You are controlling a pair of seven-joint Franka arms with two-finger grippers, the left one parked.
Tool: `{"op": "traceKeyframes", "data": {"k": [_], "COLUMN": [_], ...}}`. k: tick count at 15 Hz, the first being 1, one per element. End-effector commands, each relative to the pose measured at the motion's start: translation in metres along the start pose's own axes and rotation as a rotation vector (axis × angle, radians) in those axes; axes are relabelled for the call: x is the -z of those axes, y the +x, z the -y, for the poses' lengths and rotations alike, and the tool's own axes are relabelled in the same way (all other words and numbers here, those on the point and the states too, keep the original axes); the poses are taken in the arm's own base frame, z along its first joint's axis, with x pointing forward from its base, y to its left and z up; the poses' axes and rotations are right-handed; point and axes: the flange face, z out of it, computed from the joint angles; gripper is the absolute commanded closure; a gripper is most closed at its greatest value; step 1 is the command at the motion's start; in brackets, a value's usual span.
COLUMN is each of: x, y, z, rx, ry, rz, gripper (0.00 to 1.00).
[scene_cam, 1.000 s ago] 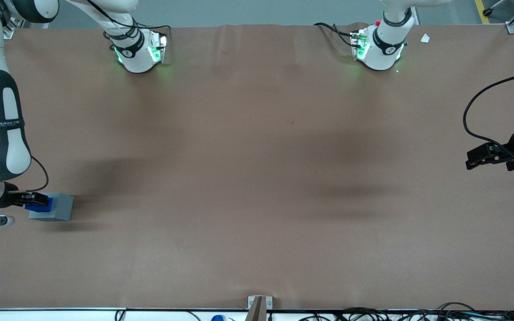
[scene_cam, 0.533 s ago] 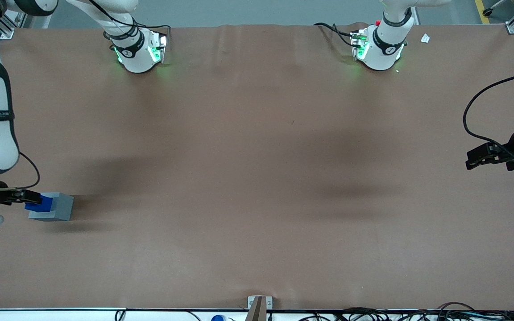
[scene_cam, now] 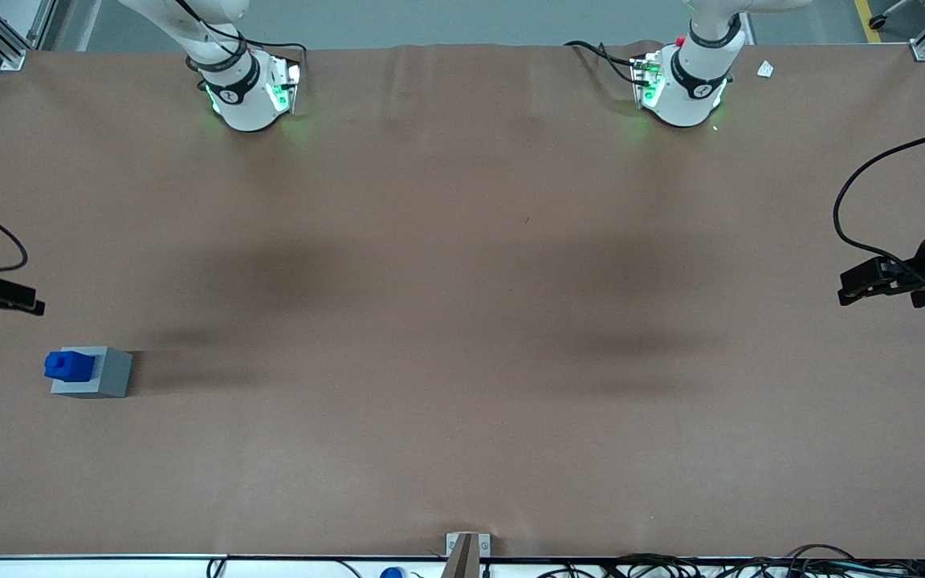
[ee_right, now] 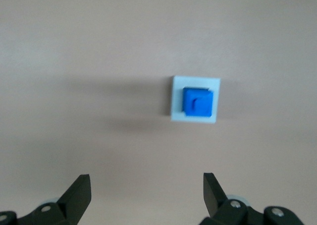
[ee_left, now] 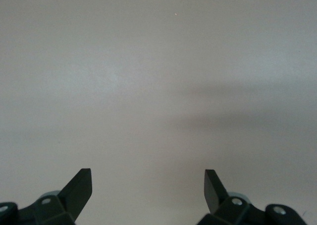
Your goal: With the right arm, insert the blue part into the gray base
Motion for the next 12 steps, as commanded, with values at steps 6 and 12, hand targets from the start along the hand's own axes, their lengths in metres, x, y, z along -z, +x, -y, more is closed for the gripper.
{"op": "traceKeyframes", "data": {"k": [6,12], "x": [0.062,0.099], "y": [-0.040,-0.100], "z": [0.081,0.121], "rx": [-0.114,-0.133], "ry": [0.083,0.077], "rz": [0.035,0.015], "gripper": [0.00,0.00]}}
